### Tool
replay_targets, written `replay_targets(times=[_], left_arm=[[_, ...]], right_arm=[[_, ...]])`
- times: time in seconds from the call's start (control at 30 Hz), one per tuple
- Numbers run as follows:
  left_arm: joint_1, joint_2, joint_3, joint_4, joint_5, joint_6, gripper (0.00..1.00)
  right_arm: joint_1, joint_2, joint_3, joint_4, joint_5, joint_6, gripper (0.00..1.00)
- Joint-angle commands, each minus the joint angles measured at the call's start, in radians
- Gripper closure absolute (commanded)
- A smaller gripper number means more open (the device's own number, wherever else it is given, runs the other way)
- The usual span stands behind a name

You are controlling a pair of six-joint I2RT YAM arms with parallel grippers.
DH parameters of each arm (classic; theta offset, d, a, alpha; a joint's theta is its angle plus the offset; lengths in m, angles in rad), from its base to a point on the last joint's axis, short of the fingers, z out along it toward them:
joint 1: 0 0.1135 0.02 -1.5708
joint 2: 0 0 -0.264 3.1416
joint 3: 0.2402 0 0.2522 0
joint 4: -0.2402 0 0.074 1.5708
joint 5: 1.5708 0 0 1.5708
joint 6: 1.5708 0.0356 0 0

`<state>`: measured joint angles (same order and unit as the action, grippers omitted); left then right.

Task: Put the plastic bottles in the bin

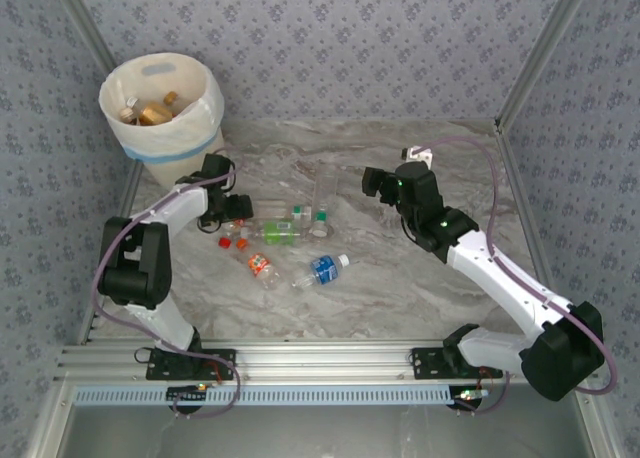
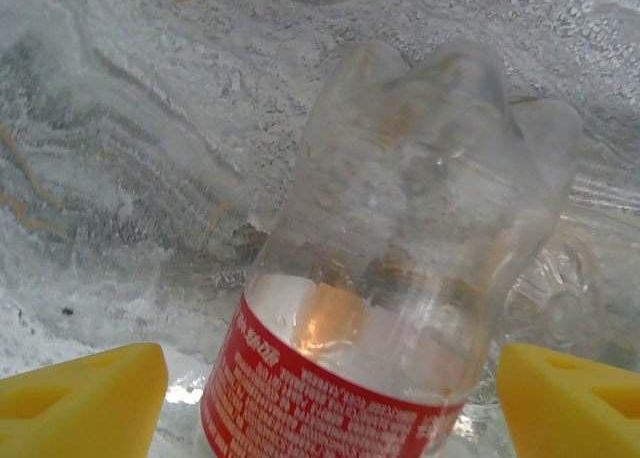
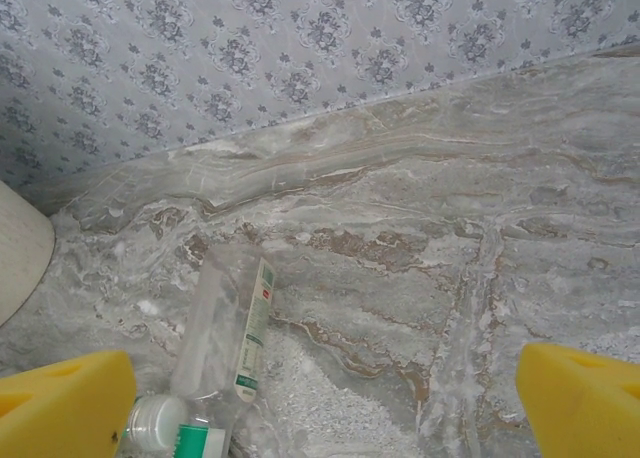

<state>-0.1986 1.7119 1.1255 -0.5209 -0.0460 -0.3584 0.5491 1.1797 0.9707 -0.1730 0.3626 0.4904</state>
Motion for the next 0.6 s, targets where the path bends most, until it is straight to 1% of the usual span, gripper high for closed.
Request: replay_targets(times=[0.0,0.1,0.3,0.4,0.57], left_arm=[[0.0,0.038,0.043,0.01,-0.038,0.024,0.24],[0.001,0.071,0.051,0.006,-0.043,0.026,0.28],[0.002,0.101,0.058,0.001,-0.048,0.03,0.29],[0.001,0.077,0.054,-0.001,-0.045,0.038,0.35],[0.001,0.01,0.041,-0.015,-0.087,0.047,0.43]], right_arm=[[-0.005,-0.017,-0.007,-0.015,0.035,0.007,0.0],[-0.006,0.0,-0.01,0.004,0.039,0.004,0.0],[-0.008,0.052,0.033,0.006,0.006,-0.008,0.0],[-0.007,0.067,0.042,0.014,-0.005,-0.013,0.0],[-0.007,0.077,0.039,0.039,-0.005,-0.012,0.0]])
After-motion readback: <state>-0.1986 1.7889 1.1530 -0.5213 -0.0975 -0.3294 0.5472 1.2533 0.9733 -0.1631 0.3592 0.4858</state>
